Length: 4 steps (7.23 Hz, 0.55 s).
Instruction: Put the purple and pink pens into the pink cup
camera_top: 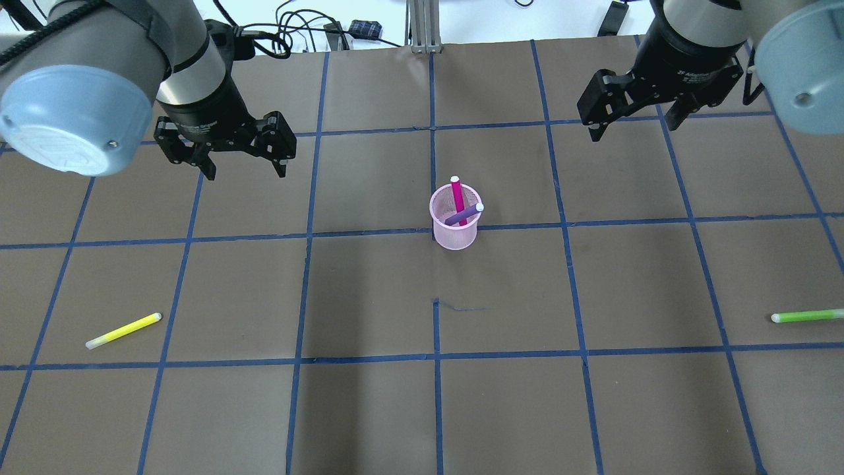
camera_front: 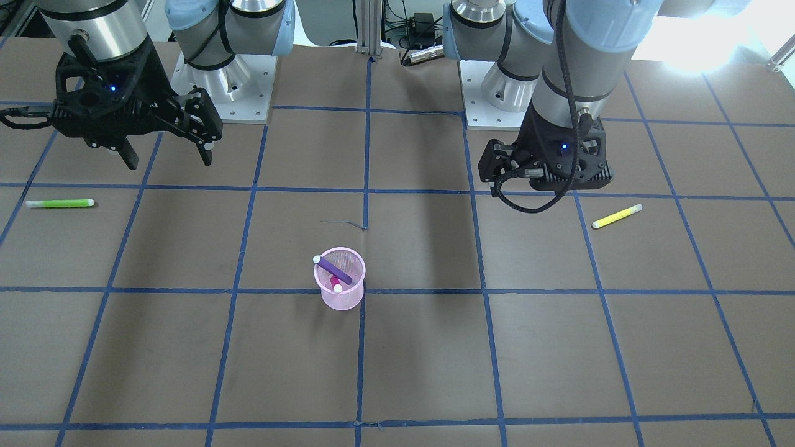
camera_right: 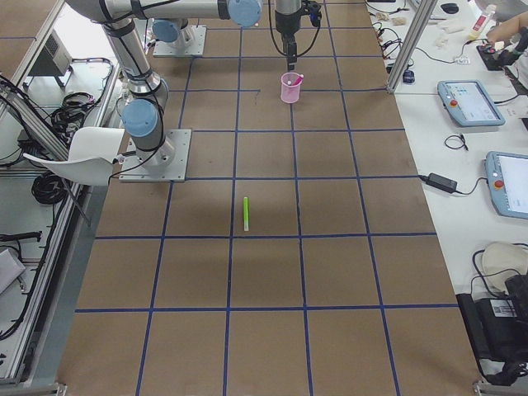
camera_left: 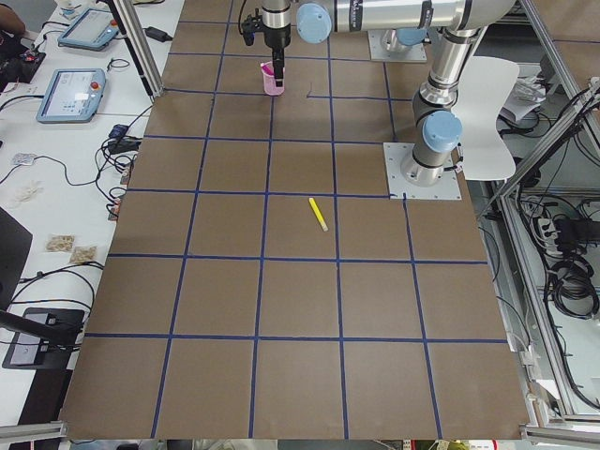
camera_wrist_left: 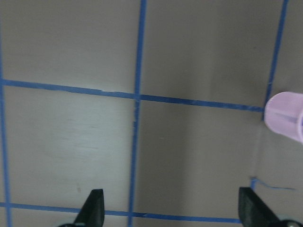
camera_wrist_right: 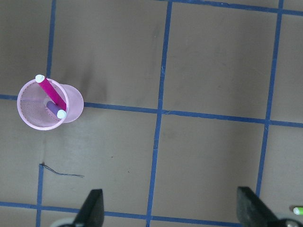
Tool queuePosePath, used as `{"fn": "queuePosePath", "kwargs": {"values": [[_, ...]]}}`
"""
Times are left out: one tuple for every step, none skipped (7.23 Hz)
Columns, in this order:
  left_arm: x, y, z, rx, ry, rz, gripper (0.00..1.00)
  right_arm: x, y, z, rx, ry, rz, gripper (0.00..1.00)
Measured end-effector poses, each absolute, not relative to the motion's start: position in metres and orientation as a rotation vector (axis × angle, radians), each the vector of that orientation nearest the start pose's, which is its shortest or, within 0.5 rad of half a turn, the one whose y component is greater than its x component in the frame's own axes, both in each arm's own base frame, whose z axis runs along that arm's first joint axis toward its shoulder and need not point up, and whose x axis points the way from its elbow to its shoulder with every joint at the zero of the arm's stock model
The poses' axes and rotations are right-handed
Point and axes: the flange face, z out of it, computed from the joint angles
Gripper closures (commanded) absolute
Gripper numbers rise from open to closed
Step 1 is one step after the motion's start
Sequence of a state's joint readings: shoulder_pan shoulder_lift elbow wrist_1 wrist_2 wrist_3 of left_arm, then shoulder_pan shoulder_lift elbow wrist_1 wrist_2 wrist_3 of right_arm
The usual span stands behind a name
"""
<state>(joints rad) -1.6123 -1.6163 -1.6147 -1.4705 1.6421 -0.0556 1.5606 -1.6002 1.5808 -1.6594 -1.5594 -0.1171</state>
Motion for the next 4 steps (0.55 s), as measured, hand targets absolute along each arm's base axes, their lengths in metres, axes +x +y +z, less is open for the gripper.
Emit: {"fn": "queuePosePath", "kwargs": {"values": [[-0.146,-0.498,0.467,0.000,3.059,-0.062,0.00,0.130,-0.486,0.514,-0.167,3.123,-0.194,0.00],[-0.147,-0.495,0.475,0.005,3.071,-0.083,0.00,0.130,-0.483,0.516,-0.166,3.129,-0.201,0.00],[-0.148,-0.493,0.478,0.003,3.102,-0.089,0.00,0.130,-0.482,0.518,-0.167,3.131,-0.205,0.00],[-0.149,-0.493,0.480,0.003,3.122,-0.093,0.00,0.130,-0.482,0.518,-0.173,3.131,-0.207,0.00]]}}
